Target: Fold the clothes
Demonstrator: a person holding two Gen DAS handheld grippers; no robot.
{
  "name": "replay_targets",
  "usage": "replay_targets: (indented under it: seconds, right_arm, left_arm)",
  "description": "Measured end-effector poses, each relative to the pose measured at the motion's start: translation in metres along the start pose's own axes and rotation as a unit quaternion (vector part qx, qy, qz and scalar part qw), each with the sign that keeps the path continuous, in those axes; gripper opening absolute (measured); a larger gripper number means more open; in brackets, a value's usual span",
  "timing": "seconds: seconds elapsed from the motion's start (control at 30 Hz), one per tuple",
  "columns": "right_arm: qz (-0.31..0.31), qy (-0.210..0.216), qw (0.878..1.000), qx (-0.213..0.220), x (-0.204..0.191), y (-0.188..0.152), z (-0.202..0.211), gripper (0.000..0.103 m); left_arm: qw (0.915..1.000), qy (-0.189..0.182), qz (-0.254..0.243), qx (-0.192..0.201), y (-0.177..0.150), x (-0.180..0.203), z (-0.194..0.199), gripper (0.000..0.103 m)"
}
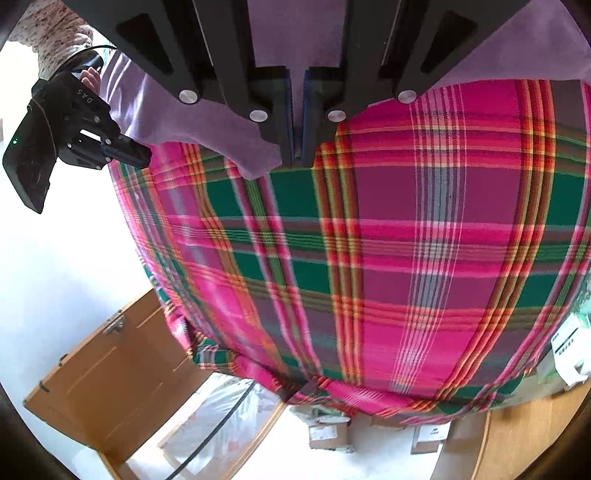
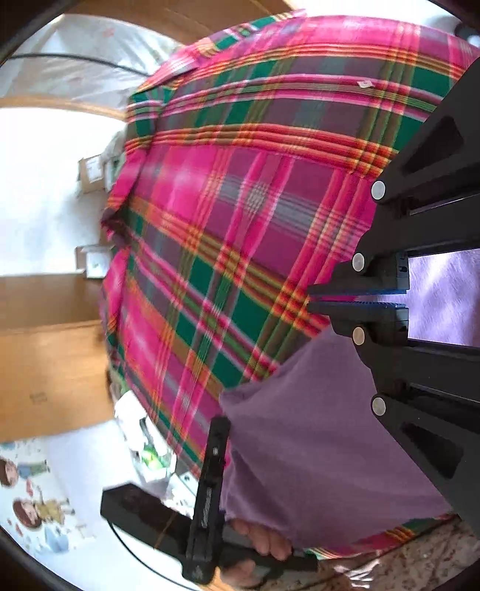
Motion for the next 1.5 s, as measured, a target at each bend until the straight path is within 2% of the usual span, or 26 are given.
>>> replay_targets:
  seconds: [0.13,0.17,0.23,0.3,0.37,0.47,0.53,0.57,0.7,0.9,1.0,1.13,1.2,1.3,1.47,1.5]
  right_arm:
    - [0.008,0.039,0.999,0.013,-0.008,0.005,0.006,0.006]
    - [0.015,0.054,0.998,0.017,-0.012,0.007,0.008,0.010]
    - [0.030,0.081,0.996,0.005,-0.022,0.009,0.005,0.025]
    - [0.050,0.083,0.995,-0.010,-0.032,0.009,-0.004,0.027]
    - [0.066,0.075,0.995,-0.023,-0.040,0.009,-0.016,0.027]
    - [0.046,0.095,0.994,-0.042,-0.039,0.009,-0.028,0.027]
    - [0.037,0.099,0.994,-0.042,-0.036,0.010,-0.029,0.003]
    - [0.035,0.096,0.994,-0.040,-0.035,0.011,-0.028,0.003]
    - [0.030,0.053,0.998,-0.033,-0.027,0.013,-0.029,0.003]
    - [0.004,0.039,0.999,-0.033,-0.020,0.008,-0.035,0.003]
    - [-0.026,0.025,0.999,-0.019,0.000,0.007,-0.019,0.005]
    - [-0.077,-0.012,0.997,0.001,0.039,-0.005,0.013,0.014]
    - [-0.107,-0.042,0.993,0.007,0.061,-0.020,0.030,0.015]
    - [-0.153,-0.090,0.984,0.002,0.088,-0.048,0.046,0.024]
    - [-0.244,-0.147,0.959,0.007,0.128,-0.101,0.075,0.027]
    - [-0.261,-0.156,0.953,0.010,0.134,-0.110,0.081,0.030]
  left_arm:
    - [0.9999,0.001,0.009,-0.005,0.000,-0.004,-0.006,0.004]
    - [0.9999,0.001,0.011,-0.006,0.000,-0.005,-0.007,0.004]
    - [0.9999,0.001,0.011,-0.008,-0.001,-0.005,-0.008,0.004]
    - [0.9999,0.002,0.011,-0.009,-0.001,-0.005,-0.009,0.004]
    - [0.9999,0.003,0.013,-0.010,-0.001,-0.006,-0.009,0.004]
    - [0.9999,0.003,0.012,-0.012,0.000,-0.006,-0.009,0.004]
    - [0.9999,0.004,0.009,-0.013,0.000,-0.006,-0.010,0.004]
    - [0.9999,0.004,0.009,-0.013,0.000,-0.006,-0.010,0.004]
    - [0.9998,0.004,0.013,-0.014,0.000,-0.007,-0.011,0.004]
    - [0.9996,0.011,0.016,-0.022,-0.002,-0.010,-0.014,0.005]
    - [0.9995,0.012,0.016,-0.024,-0.002,-0.007,-0.012,0.007]
    - [0.9996,0.018,0.020,-0.007,-0.001,-0.003,0.000,0.008]
    - [0.9995,0.024,0.018,0.007,0.000,0.000,0.007,0.009]
    - [0.9997,0.010,0.010,0.019,-0.002,0.012,0.014,0.009]
    - [0.9998,-0.010,-0.018,0.001,-0.008,0.032,0.006,0.009]
    - [0.9997,-0.013,-0.020,-0.003,-0.009,0.035,0.003,0.009]
Point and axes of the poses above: each gripper's, at about its wrist camera, not at the fingertips, and z roughly against the way its jaws point, x to its right, y to its top, the point moved 4 cm from there along -z, roughly the way its jaws point, and after that the axes turned 6 degrees about -y, right-handed, at the moved point
